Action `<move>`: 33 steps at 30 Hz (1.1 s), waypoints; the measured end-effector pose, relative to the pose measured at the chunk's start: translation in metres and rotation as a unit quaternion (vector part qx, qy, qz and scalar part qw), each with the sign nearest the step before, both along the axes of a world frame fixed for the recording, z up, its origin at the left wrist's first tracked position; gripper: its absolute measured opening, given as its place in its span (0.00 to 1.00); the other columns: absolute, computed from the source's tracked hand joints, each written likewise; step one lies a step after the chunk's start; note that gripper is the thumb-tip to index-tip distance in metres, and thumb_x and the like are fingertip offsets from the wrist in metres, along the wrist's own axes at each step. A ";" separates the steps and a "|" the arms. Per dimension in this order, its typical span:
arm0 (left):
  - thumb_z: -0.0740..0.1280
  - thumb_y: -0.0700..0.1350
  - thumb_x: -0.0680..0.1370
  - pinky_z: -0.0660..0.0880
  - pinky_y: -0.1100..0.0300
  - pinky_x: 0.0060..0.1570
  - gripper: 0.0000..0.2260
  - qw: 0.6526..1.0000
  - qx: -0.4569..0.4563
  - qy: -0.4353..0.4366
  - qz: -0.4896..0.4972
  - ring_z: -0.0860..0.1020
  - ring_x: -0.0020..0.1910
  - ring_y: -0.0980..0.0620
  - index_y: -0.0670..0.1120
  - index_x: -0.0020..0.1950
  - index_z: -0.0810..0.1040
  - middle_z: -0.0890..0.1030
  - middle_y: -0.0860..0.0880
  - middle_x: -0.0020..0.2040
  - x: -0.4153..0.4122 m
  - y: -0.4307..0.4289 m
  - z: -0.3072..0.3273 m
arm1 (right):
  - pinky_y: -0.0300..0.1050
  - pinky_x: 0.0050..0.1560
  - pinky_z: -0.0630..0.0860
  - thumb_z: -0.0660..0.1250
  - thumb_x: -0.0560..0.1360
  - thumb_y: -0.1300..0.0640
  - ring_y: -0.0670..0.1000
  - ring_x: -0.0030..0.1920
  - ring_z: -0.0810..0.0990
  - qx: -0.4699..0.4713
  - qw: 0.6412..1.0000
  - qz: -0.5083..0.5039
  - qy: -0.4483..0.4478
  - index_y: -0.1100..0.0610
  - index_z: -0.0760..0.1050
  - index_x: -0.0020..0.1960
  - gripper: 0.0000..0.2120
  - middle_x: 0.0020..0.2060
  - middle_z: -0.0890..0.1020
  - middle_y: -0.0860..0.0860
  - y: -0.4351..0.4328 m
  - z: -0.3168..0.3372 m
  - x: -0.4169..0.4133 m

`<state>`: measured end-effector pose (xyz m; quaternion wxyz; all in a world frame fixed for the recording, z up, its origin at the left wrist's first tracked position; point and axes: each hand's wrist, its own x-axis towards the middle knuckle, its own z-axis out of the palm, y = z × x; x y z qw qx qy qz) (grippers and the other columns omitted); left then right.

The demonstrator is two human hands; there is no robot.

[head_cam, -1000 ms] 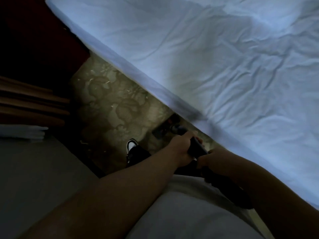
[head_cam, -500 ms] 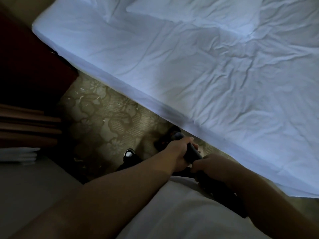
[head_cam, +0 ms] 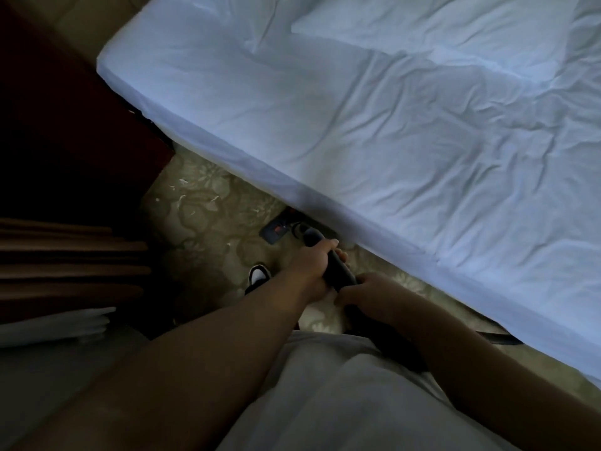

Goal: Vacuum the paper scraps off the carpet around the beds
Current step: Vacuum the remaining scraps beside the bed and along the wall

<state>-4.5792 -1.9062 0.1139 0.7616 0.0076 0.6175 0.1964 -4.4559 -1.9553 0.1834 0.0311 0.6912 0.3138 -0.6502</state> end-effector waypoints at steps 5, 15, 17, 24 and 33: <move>0.63 0.42 0.84 0.76 0.54 0.43 0.12 0.999 -0.022 0.011 0.025 0.73 0.34 0.49 0.41 0.41 0.71 0.74 0.46 0.34 -0.089 0.049 -0.006 | 0.54 0.44 0.86 0.75 0.74 0.58 0.59 0.39 0.88 -0.018 1.000 -0.003 0.013 0.62 0.82 0.54 0.11 0.42 0.88 0.60 0.050 -0.015 -0.084; 0.64 0.43 0.83 0.76 0.51 0.50 0.12 0.993 -0.071 0.056 0.074 0.77 0.39 0.51 0.41 0.41 0.72 0.75 0.46 0.39 -0.188 0.076 -0.023 | 0.40 0.37 0.79 0.75 0.74 0.54 0.51 0.42 0.86 -0.031 0.997 0.071 0.030 0.57 0.84 0.58 0.14 0.46 0.86 0.53 0.093 -0.051 -0.169; 0.65 0.43 0.83 0.76 0.50 0.51 0.11 0.991 -0.083 0.067 0.076 0.78 0.41 0.50 0.41 0.42 0.73 0.76 0.46 0.40 -0.194 0.069 -0.027 | 0.43 0.43 0.82 0.76 0.73 0.52 0.52 0.47 0.86 -0.045 0.996 0.076 0.032 0.56 0.84 0.59 0.17 0.48 0.86 0.54 0.090 -0.056 -0.173; 0.62 0.46 0.84 0.75 0.48 0.52 0.14 0.991 -0.109 0.056 0.058 0.75 0.40 0.47 0.41 0.41 0.72 0.75 0.45 0.38 -0.163 0.031 -0.025 | 0.42 0.42 0.80 0.75 0.73 0.49 0.50 0.45 0.84 -0.051 0.994 0.099 0.013 0.57 0.82 0.59 0.18 0.49 0.85 0.54 0.054 -0.053 -0.146; 0.63 0.43 0.84 0.76 0.49 0.45 0.08 0.996 -0.064 0.019 0.051 0.74 0.40 0.46 0.41 0.48 0.73 0.75 0.44 0.40 -0.021 -0.041 -0.003 | 0.36 0.30 0.79 0.76 0.74 0.57 0.47 0.30 0.84 -0.046 0.997 0.066 0.004 0.62 0.83 0.47 0.08 0.34 0.86 0.53 -0.018 -0.016 -0.006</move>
